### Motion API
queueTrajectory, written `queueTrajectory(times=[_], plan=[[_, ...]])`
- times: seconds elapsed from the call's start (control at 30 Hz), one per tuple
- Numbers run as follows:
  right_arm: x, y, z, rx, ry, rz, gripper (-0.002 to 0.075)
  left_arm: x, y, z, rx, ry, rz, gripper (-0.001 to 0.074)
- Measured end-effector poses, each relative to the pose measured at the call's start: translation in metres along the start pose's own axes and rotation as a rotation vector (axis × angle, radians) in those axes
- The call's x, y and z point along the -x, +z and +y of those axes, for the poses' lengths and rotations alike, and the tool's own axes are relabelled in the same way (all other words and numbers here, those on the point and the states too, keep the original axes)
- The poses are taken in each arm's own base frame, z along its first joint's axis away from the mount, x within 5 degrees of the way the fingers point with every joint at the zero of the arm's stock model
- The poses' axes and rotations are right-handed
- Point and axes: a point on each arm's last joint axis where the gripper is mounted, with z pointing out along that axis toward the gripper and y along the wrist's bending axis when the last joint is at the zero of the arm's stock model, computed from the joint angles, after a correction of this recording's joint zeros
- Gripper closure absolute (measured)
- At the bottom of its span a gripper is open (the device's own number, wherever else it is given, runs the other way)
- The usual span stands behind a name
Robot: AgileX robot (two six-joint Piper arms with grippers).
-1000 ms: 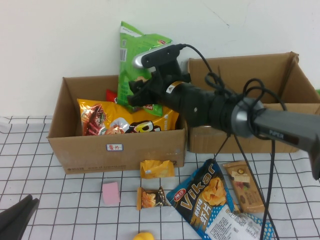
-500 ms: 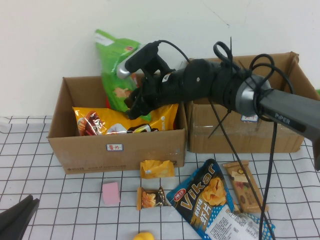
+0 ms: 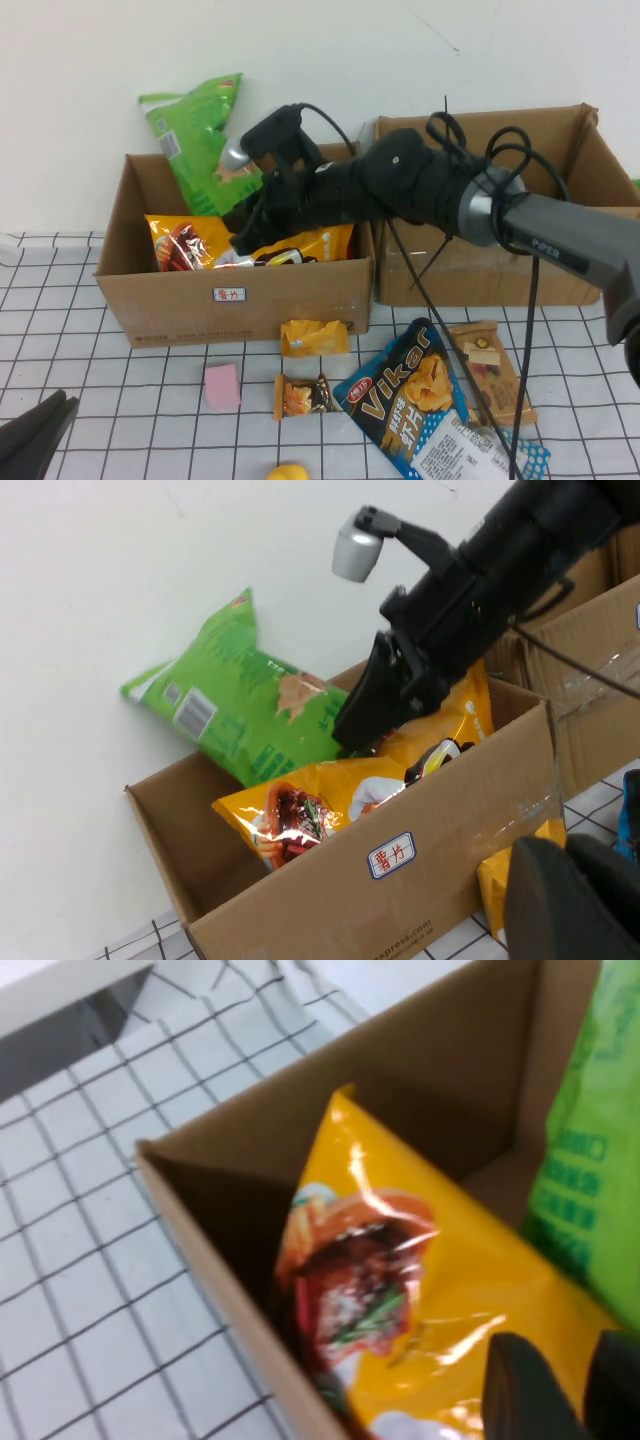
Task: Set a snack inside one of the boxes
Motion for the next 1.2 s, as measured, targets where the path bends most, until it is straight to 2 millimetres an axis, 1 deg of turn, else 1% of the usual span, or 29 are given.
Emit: queueTrajectory(times=[0.1, 0.27, 0.37, 0.43, 0.53, 0.6, 0.67, 0.8, 0.87, 0.97, 1.0, 1.03, 1.2], plan=[[-0.006, 0.006, 0.004, 0.057, -0.011, -0.003, 0.0578, 0.0, 0.0, 0.0, 0.0, 0.0, 0.0, 0.0737], [-0.008, 0.009, 0.009, 0.128, -0.071, -0.019, 0.0578, 0.0, 0.0, 0.0, 0.0, -0.001, 0.0, 0.0737], [-0.002, 0.001, 0.011, 0.171, -0.089, -0.023, 0.0579, 0.0, 0.0, 0.0, 0.0, -0.001, 0.0, 0.0737], [0.007, -0.013, 0.01, 0.215, -0.092, -0.028, 0.0587, 0.0, 0.0, 0.0, 0.0, -0.001, 0.0, 0.0737], [0.027, -0.044, 0.011, 0.301, -0.08, -0.039, 0.0631, 0.0, 0.0, 0.0, 0.0, -0.001, 0.0, 0.0737], [0.046, -0.073, 0.013, 0.345, -0.075, -0.056, 0.068, 0.0, 0.0, 0.0, 0.0, -0.001, 0.0, 0.0737], [0.064, -0.103, 0.013, 0.37, -0.063, -0.078, 0.0704, 0.0, 0.0, 0.0, 0.0, -0.001, 0.0, 0.0737], [0.089, -0.16, 0.011, 0.387, -0.054, -0.109, 0.072, 0.0, 0.0, 0.0, 0.0, -0.001, 0.0, 0.0737], [0.096, -0.184, 0.012, 0.369, -0.056, -0.128, 0.0722, 0.0, 0.0, 0.0, 0.0, -0.001, 0.0, 0.0737], [0.097, -0.223, 0.013, 0.297, -0.05, -0.151, 0.0724, 0.0, 0.0, 0.0, 0.0, -0.001, 0.0, 0.0737], [0.094, -0.234, 0.016, 0.266, -0.053, -0.157, 0.0724, 0.0, 0.0, 0.0, 0.0, -0.001, 0.0, 0.0737], [0.088, -0.241, 0.019, 0.242, -0.052, -0.156, 0.0724, 0.0, 0.0, 0.0, 0.0, -0.001, 0.0, 0.0737], [0.063, -0.291, 0.049, 0.093, -0.108, -0.202, 0.0725, 0.0, 0.0, 0.0, 0.0, -0.001, 0.0, 0.0737]])
